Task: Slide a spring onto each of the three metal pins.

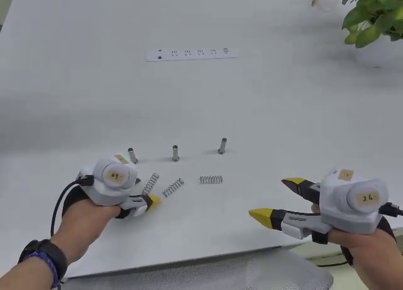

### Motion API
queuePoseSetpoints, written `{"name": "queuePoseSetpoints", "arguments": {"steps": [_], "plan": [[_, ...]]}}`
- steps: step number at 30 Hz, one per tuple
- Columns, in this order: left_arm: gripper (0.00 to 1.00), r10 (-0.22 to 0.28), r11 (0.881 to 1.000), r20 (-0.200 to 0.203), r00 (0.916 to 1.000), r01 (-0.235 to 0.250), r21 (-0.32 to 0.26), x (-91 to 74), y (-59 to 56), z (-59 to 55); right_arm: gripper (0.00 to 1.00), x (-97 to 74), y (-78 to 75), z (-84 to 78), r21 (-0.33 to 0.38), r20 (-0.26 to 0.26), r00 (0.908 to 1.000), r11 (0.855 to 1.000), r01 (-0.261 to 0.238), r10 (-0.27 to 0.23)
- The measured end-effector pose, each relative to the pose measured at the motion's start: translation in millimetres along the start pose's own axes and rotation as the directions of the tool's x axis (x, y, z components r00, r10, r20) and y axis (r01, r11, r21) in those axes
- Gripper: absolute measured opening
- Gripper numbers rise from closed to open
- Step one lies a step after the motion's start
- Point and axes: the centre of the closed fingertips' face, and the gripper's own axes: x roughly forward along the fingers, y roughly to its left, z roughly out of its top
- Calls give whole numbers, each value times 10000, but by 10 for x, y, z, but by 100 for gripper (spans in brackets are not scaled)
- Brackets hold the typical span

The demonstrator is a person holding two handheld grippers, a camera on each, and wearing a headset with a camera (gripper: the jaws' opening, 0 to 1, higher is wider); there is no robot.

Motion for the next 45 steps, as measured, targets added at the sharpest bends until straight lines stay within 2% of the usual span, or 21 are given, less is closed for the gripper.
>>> {"name": "queuePoseSetpoints", "arguments": {"steps": [5,6,12,23,32,41,43,45], "plan": [[21,200,9998,-93,9998,-201,-60,23,30,-20,64,3,7,-1,26,-9,10000,10000,-12,12],[18,323,9995,22,9995,-323,65,34,51,4,64,4,9,-1,29,-10,10000,10000,-22,22],[3,715,9972,-183,9973,-711,218,36,114,-22,64,10,12,-12,27,-59,10000,10000,-44,45],[2,618,9979,-285,9977,-612,210,25,99,-36,64,18,21,7,-12,-34,9999,9999,-123,123],[2,638,9976,-81,9979,-635,264,-137,63,14,63,59,46,21,-88,-45,9995,9995,-300,300],[2,634,9954,334,9974,-656,699,-368,-6,176,62,127,116,87,-264,-23,9981,9978,-613,612],[2,514,9961,624,9967,-556,683,-452,-67,270,62,150,148,118,-357,-17,9974,9968,-716,716],[2,458,9941,698,9965,-523,950,-497,-114,317,62,168,165,143,-402,12,9969,9961,-790,791]]}}
